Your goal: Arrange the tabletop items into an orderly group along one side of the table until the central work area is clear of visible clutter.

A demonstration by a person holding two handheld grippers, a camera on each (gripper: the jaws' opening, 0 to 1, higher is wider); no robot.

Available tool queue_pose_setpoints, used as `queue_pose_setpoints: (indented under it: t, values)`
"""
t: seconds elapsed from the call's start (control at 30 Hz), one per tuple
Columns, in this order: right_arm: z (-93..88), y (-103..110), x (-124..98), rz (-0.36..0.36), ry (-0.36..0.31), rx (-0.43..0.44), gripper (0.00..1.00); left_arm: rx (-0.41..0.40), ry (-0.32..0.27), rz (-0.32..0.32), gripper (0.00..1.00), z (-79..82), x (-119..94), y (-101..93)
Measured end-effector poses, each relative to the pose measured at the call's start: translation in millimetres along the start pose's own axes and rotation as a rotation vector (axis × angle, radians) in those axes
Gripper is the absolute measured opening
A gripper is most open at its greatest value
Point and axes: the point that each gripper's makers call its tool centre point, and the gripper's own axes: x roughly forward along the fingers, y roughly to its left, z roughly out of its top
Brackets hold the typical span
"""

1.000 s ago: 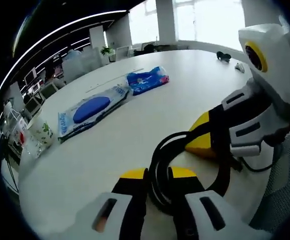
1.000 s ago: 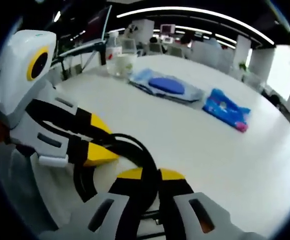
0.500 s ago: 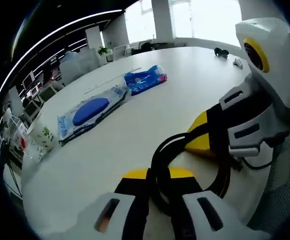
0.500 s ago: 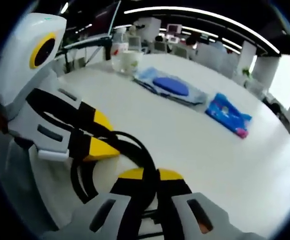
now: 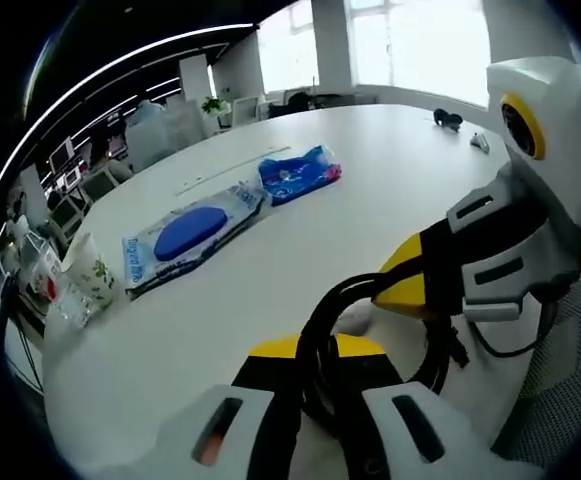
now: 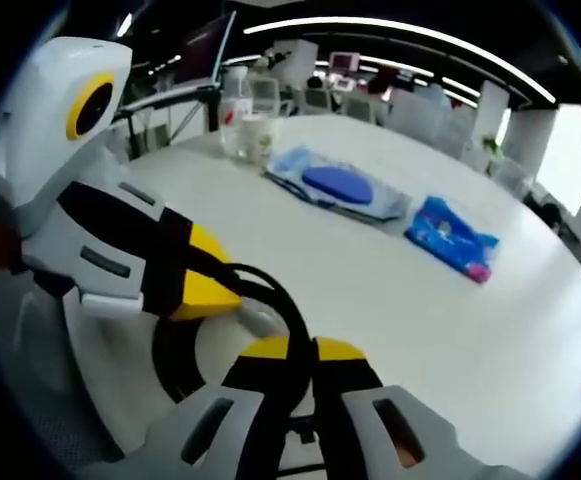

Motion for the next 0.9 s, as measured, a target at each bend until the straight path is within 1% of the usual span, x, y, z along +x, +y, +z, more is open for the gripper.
queue_pose_setpoints:
  t: [0.23,0.5,0.67,0.9]
  values:
    - [12.2,-6,-4,-0.007,-0.025,0.000,0.02,-0.014,-0.025,0.006,0.09,13.8,-2,5.2]
    - [25.9,-17,-10,-0.025,-0.061,0.027,0.02,-0.016,-0.055,0.005,0.09,32.0,-3,9.3]
    - [32.9,-23,-11,-0.032,-0.072,0.031,0.02,-0.010,-0.066,0.004,0.09,40.2,-2,11.1]
    - [44.2,-35,-11,-0.041,-0.087,0.034,0.02,-0.005,-0.081,0.003,0.09,55.8,2,16.9]
